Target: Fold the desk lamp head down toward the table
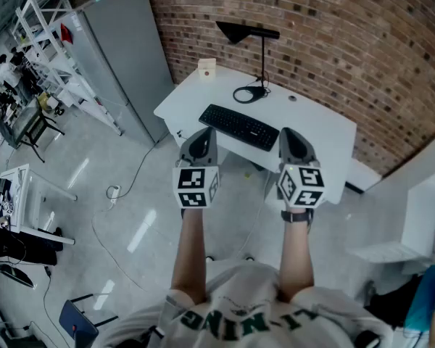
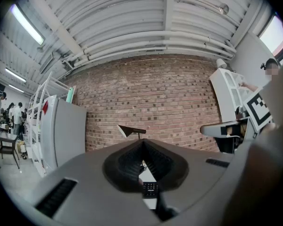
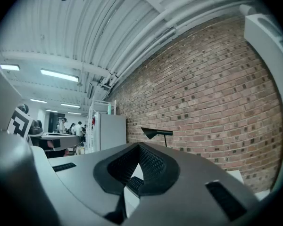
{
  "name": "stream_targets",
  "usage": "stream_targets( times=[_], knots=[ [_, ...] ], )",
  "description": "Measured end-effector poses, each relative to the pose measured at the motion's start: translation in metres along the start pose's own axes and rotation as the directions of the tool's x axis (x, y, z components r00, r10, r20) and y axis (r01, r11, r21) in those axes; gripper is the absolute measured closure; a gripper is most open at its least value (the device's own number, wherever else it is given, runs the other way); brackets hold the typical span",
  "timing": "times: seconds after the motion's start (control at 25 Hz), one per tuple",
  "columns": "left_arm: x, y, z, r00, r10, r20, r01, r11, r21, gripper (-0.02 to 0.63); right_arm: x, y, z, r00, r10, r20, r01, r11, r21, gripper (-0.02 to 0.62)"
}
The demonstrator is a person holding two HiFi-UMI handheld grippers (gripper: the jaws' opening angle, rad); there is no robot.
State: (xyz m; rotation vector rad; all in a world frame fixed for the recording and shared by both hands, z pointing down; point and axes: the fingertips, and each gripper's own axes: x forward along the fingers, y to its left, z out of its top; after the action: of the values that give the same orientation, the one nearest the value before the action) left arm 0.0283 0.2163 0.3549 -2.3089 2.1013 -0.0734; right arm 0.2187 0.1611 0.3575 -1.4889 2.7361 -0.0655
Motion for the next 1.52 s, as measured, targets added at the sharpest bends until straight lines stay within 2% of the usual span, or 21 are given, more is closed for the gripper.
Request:
stream_targets(
  times=[0.32,0.52,0.64,0.84,1.12,1.52],
  knots=[
    [-0.006,-0.023,0.0,1.0,0.028,-0.008,-0.028,0.999,-0.025,0.612,-0.023,-0.019,-0.001,1.0,0.005,-0.002,-0.005,1.0,0.008,0.594],
    [-0.015,-0.047,-0.01,0.999,0.027,-0.029,-0.027,1.0,-0.014,0.613,-0.038,-0.029,-0.013,1.0,0.026,0.001,-0.026,0.997,0.071,0.594],
    [-0.016,-0.046,-0.018,0.998,0.036,-0.043,-0.037,0.999,-0.014,0.613,-0.035,-0.026,-0.026,0.998,0.061,-0.01,-0.06,0.994,0.096,0.592],
    [-0.005,-0.039,-0.023,0.998,0.044,-0.052,-0.045,0.999,-0.03,0.612,-0.019,-0.025,-0.036,0.997,0.07,-0.03,-0.066,0.992,0.103,0.592],
    [0.062,-0.005,-0.041,0.998,0.016,-0.054,-0.019,0.999,-0.046,0.612,0.052,-0.031,-0.049,0.997,0.066,-0.038,-0.063,0.995,0.074,0.592],
    [0.195,0.096,-0.012,1.0,-0.023,-0.009,0.022,0.996,-0.091,0.612,0.213,-0.023,-0.023,0.998,0.048,-0.033,-0.046,0.997,0.055,0.592]
  ],
)
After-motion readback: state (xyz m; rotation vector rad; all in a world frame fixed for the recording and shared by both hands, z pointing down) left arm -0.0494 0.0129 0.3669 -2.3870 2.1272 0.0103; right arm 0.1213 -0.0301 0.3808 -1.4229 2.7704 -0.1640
